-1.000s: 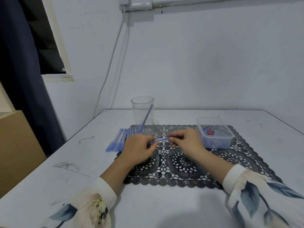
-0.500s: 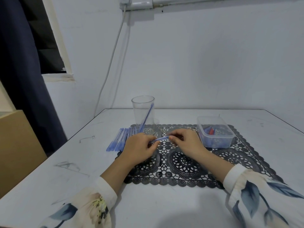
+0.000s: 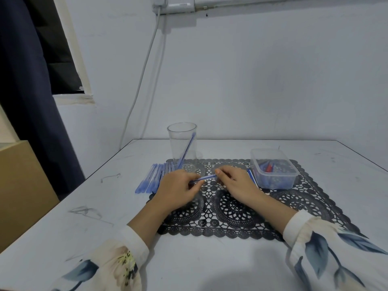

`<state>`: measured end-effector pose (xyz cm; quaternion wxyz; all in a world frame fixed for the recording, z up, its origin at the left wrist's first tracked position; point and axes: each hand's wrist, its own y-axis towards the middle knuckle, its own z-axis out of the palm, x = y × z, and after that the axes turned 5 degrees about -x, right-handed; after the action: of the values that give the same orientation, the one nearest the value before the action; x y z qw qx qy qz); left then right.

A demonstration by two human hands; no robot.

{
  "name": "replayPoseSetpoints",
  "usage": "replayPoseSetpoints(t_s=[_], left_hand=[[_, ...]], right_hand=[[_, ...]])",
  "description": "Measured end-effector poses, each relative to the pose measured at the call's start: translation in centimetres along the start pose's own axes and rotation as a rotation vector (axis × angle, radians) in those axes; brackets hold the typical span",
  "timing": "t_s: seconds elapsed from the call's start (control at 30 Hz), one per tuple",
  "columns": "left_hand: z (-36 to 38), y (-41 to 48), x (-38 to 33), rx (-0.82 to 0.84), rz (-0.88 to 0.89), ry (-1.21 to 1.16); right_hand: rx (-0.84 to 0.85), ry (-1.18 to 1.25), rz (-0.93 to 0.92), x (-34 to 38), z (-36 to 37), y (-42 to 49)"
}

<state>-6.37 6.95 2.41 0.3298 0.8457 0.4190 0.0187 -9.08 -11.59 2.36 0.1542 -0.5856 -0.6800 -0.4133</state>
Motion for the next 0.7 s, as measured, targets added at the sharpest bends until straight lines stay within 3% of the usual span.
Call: replayPoseSetpoints(t_s=[0.1,0.27,0.47,0.7], left_hand=[[-0.04,0.00,0.21,-0.036,-0.014,0.000],[-0.02,-0.06,0.12,-0.017,0.016,-0.020],[-0.08,-0.04,0.14,-0.047,0.018,-0.019],[-0.10,-0.10,0.20,-0.044,0.046,-0.020]], right_hand=[[-0.029,0.097,0.001,-0.07,-0.01,-0.10],[-0.055,-0.005,-0.040,-0.17,-0.02,0.10],[-0.040,0.136,-0.009,-0.09,0.07,-0.22],[-0.058,0.022,-0.066,-0.12,0.02,-0.11]])
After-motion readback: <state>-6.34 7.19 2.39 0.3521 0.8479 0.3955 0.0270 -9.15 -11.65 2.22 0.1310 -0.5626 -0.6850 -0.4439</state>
